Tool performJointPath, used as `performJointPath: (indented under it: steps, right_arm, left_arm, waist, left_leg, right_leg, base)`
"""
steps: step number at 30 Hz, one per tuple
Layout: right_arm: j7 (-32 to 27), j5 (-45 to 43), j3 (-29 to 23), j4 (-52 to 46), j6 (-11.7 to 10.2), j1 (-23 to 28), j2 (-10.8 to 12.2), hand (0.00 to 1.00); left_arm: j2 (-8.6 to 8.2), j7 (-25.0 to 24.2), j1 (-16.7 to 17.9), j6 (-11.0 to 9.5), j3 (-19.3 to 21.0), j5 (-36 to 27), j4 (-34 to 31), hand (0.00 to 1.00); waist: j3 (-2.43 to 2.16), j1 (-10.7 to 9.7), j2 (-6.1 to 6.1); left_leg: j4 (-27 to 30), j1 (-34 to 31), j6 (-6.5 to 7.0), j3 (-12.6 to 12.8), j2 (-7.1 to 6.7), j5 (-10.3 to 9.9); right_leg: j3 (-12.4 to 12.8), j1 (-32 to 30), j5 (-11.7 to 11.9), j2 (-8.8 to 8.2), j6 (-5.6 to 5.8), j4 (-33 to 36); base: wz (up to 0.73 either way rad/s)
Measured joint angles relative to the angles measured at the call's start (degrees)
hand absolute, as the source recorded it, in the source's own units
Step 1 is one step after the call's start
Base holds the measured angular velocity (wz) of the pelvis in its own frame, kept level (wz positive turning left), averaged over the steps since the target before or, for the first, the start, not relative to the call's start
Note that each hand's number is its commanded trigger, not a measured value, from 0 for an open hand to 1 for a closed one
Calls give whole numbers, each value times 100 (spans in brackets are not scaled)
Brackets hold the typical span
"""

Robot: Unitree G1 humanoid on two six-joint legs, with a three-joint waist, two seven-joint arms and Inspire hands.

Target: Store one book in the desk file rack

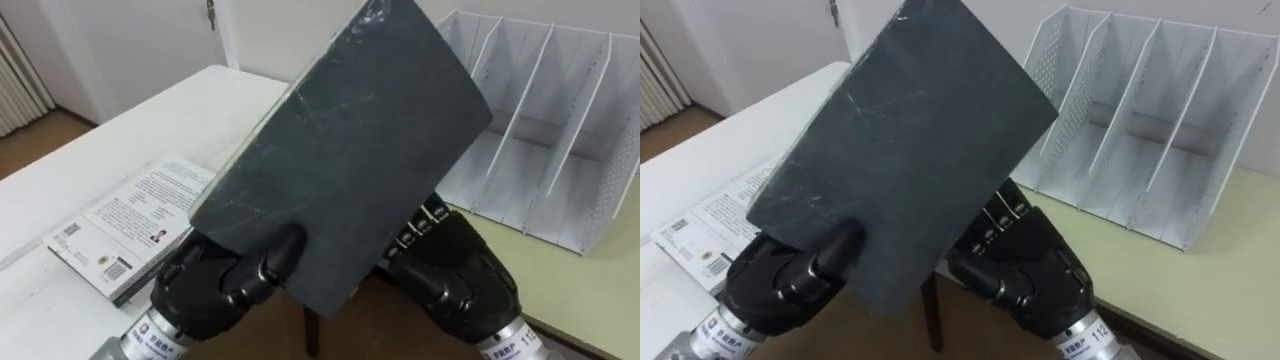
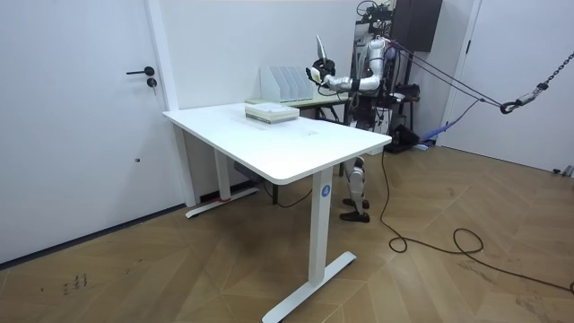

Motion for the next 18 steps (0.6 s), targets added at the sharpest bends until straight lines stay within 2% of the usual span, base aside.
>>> performJointPath:
  steps: [4, 7, 10, 14, 18]
  right_arm:
    - [28, 2, 5, -33, 76, -6, -3, 0]
    - [31, 186, 107, -46, 119, -40, -101, 0]
    - [31, 243, 125, -97, 118, -52, -179, 0]
    - [40, 470, 252, -102, 118, -69, -282, 0]
    - [89, 474, 343, -102, 121, -70, -373, 0]
  left_arm:
    - [49, -76, 5, 117, -16, 9, 113, 100]
    - [275, -132, -11, 156, -177, 8, 209, 100]
    - [350, -163, -12, 206, -262, 8, 316, 100]
    - [478, -207, -41, 225, -452, 10, 541, 100]
    - [610, -260, -46, 245, -483, 15, 642, 100]
  waist:
    - [-9, 4, -12]
    - [-17, 6, 4]
    - [-12, 3, 21]
    - [-1, 2, 121]
    - [36, -9, 203]
  left_leg:
    - [2, -56, -1, 3, 1, 1]
    - [4, -86, -1, 8, 1, 0]
    - [3, -88, -1, 13, 3, 0]
    - [-33, -35, -1, 27, 6, 0]
    - [-35, -51, -3, 29, 15, 0]
  right_leg:
    - [1, -79, 1, -1, -1, 7]
    - [-2, -90, 2, -2, 0, -14]
    - [-1, -87, 2, -1, 0, -17]
    - [11, -50, 3, 1, 0, -8]
    - [8, -55, 3, 6, -1, 24]
  base:
    - [0]
    - [0]
    - [0]
    - [-1]
    - [0]
